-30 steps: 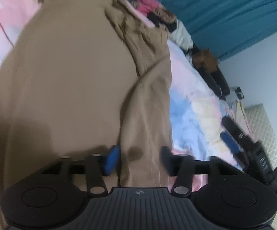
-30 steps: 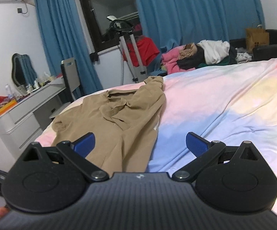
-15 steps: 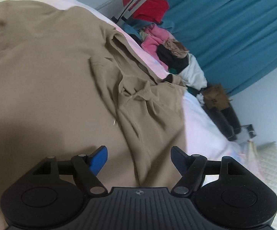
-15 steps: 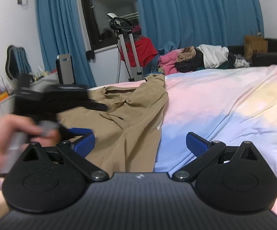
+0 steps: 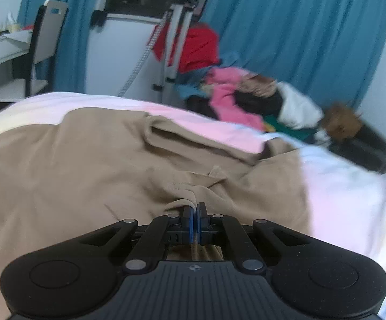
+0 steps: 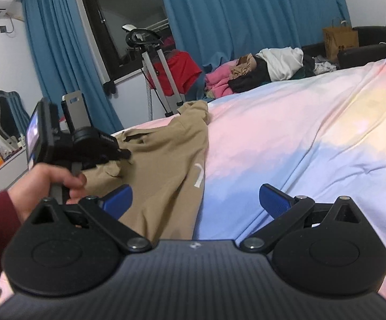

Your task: Fold clothes

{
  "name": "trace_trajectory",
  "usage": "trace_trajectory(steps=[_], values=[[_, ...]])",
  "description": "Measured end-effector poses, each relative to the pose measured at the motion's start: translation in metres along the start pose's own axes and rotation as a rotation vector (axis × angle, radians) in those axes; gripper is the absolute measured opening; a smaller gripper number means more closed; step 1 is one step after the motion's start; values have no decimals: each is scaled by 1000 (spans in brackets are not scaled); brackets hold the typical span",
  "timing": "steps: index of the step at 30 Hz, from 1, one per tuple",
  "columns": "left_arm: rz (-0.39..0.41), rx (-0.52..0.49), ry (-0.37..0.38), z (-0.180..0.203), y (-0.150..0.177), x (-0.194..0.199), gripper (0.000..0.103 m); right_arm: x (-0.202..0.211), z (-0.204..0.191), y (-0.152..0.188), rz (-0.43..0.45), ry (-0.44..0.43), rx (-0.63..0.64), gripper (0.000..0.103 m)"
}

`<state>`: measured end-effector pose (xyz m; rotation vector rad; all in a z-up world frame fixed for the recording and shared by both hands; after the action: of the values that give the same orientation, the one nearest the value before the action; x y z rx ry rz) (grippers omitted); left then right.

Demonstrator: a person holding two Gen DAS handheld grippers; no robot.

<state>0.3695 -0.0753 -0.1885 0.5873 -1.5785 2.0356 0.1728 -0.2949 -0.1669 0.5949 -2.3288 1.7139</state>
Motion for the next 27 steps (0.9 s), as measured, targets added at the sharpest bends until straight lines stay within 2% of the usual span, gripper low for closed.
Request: trace_trajectory(steps=[2,5,6,10,14,16,17,18,20,24,27], values=[[-51,13,-19,-2,9,-12,3,-5,-1,3,-11,-5,10,103],[-27,3,6,-2,14,-5,6,-9,-2,7,-24,-14,18,103],[-19,-5,14,-3,15,0,12,-10,-2,9,-27,-16,19,103],[6,-83,46,4,24,53,22,-7,-6,7,-14,-23,33,103],[48,-150,74,14,40,128,47,3,-13,2,11,-39,54,103],[64,-164,78,19,50,162,65,9,-19,0,22,-63,60,103],[79,-164,67,20,55,180,82,13,-21,-1,26,-72,62,103],[95,-163,56,21,61,197,93,17,-23,-3,35,-72,67,103],[134,-165,23,20,72,230,101,26,-28,-6,61,-60,80,103],[226,-144,-23,12,86,281,103,52,-33,-11,118,-53,56,103],[240,-102,-51,1,98,304,103,67,-41,-8,131,-48,89,103]])
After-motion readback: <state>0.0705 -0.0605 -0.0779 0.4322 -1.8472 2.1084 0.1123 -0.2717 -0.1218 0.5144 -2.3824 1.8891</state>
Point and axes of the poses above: each gripper's, at about its wrist camera, not at the fingertips, and x roughly against the way its jaws point, z to its right, y to its underside, the point moved 9 cm from there along -x, roughly the way its jaws point, and after that the axes turned 2 degrees about x, right-handed, at the moved point
